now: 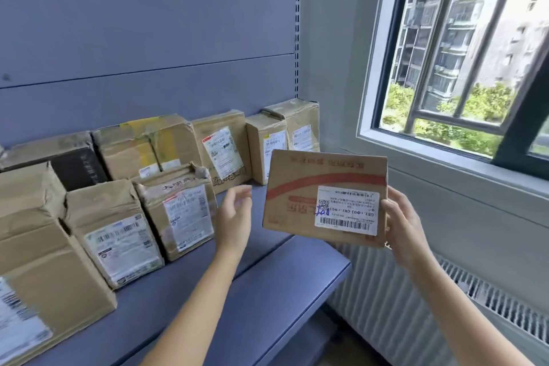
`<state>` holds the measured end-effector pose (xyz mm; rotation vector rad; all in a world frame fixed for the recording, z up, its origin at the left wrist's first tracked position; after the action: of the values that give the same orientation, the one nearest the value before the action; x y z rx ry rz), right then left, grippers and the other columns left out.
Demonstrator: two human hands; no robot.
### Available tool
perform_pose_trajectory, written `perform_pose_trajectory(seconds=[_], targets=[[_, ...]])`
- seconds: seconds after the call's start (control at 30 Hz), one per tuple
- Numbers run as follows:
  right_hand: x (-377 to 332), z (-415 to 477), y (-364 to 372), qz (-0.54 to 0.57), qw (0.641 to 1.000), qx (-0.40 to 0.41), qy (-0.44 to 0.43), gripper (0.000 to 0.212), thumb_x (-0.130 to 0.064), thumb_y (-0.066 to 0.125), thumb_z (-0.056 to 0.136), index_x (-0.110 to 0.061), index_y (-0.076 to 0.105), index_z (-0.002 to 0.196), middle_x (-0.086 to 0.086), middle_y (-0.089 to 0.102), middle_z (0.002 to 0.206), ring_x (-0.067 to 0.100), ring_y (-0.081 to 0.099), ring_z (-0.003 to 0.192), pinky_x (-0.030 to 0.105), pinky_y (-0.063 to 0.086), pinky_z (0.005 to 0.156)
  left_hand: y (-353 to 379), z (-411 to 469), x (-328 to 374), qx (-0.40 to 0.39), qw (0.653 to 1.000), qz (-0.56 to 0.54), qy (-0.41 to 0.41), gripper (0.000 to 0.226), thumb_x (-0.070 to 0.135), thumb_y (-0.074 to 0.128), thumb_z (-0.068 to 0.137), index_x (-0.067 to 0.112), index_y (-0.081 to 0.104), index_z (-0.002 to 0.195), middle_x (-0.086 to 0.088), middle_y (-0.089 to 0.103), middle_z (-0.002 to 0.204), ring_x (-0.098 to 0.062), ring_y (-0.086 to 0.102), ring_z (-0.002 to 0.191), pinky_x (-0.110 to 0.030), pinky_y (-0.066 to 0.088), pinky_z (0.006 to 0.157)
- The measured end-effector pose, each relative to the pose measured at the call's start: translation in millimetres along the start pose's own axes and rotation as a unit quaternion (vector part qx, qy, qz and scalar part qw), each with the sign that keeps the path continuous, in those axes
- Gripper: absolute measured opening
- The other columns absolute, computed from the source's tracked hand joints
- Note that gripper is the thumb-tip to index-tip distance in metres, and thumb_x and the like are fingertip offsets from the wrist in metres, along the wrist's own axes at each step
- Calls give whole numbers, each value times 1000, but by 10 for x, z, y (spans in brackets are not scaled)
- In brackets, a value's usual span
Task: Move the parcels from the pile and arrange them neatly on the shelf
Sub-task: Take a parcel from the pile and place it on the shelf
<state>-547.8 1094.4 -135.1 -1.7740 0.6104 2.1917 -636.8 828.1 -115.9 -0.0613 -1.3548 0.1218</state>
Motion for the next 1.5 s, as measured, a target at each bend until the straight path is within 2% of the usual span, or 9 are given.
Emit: perform_pose_trajectory(seconds=[0.13, 0.3, 0.43, 0.53, 0.7, 0.9, 1.03, 1.17, 1.5], targets=[[-126, 420, 103, -33, 998, -38, -30, 43, -47, 58, 74, -41, 63, 116, 2, 71, 112, 30, 66, 108, 63, 54, 79, 66, 428, 193, 19, 994, 35, 101, 18, 16, 50, 95, 26, 55, 110, 4, 58, 116, 13, 52, 95, -6, 40, 81], [-547, 1006, 371, -134, 973, -171, -81, 49, -51, 59, 65, -41, 66, 113, -3, 75, 102, 18, 71, 96, 32, 59, 72, 36, 778, 509, -24, 970, 127, 204, 51, 55, 50, 77, 28, 55, 120, 15, 55, 120, 2, 49, 113, -9, 35, 94], [-802, 1442, 827, -183, 918, -346, -64, 44, -45, 64, 71, -33, 68, 113, -4, 74, 104, 17, 71, 94, 28, 58, 73, 78, 1004, 733, -168, 964, 159, 134, 81, 66, 60, 67, 36, 40, 139, 18, 48, 133, 2, 46, 121, -13, 34, 98], [-813, 1636, 1162, -198, 877, -431, -75, 32, -34, 59, 78, -36, 69, 108, -13, 74, 102, 7, 70, 93, 21, 55, 76, 138, 1072, 756, -217, 970, 94, 61, 70, 48, 70, 80, 39, 38, 141, 11, 53, 133, -3, 55, 116, -26, 46, 98], [-519, 2162, 1160, -70, 902, -425, -39, 76, -62, 71, 66, -48, 42, 135, -23, 53, 136, 2, 54, 123, 36, 44, 103, 181, 1107, 512, 3, 996, -62, 56, 41, 36, 66, 77, 41, 58, 117, -1, 67, 117, -24, 64, 109, -42, 53, 91], [21, 2417, 893, -101, 817, -567, 25, 97, -54, 82, 57, -41, 36, 142, -8, 56, 136, 14, 55, 125, 38, 47, 99, 447, 1061, 93, 175, 942, -285, -18, 66, 37, 75, 69, 17, 53, 128, -5, 68, 113, -14, 67, 93, -28, 56, 63], [-78, 2721, 836, -123, 835, -537, -8, 68, -38, 80, 57, -50, 56, 119, -1, 69, 112, 16, 69, 99, 27, 55, 72, 487, 938, -174, 195, 974, -117, 17, 48, 36, 70, 67, 19, 61, 111, 2, 68, 115, -15, 61, 110, -32, 48, 94], [-152, 2988, 901, -179, 805, -563, -60, 67, -38, 84, 51, -46, 62, 113, -7, 66, 111, 5, 67, 96, 18, 54, 69, 486, 814, -275, 201, 979, 25, 38, 33, 14, 59, 84, 27, 56, 115, 12, 59, 125, 9, 51, 119, -11, 37, 102], [-45, 2903, 1533, -305, 715, -576, -252, 66, -28, 82, 72, -34, 55, 132, -19, 47, 132, 3, 45, 122, 21, 33, 104, 510, 632, -153, 296, 935, 179, 77, 54, 8, 48, 94, 47, 36, 130, 12, 41, 143, 10, 40, 125, -9, 32, 103]])
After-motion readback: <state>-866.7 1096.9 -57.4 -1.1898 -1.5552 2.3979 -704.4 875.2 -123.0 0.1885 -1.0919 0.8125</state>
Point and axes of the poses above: each hand's wrist, its own z-axis towards the middle knuckle, its own y-axis out of the palm, x = y × z, the point moved 1 cm from there along z, towards the middle knuckle
